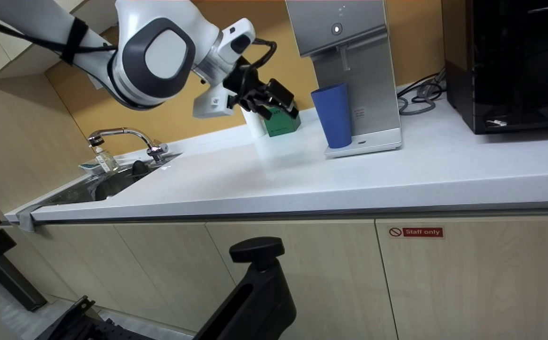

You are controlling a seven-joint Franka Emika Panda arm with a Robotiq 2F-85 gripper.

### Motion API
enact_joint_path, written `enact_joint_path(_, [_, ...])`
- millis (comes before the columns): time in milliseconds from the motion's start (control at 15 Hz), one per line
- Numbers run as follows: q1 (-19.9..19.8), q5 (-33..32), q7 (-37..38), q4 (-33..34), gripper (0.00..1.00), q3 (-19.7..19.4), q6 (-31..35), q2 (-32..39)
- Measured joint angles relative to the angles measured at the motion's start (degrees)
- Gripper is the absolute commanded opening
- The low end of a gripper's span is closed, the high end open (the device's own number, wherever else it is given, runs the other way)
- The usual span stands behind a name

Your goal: Move the blue cup to the countertop

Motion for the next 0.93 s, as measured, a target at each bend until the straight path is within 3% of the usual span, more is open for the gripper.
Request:
enact_joint_path(467, [-0.3, 1.0, -0.6, 4.6, 1.0, -1.4, 9.8, 8.7])
enact_joint_path(933, [-0.2, 1.3, -0.8, 5.9, 1.0, -1.5, 11.4, 10.7])
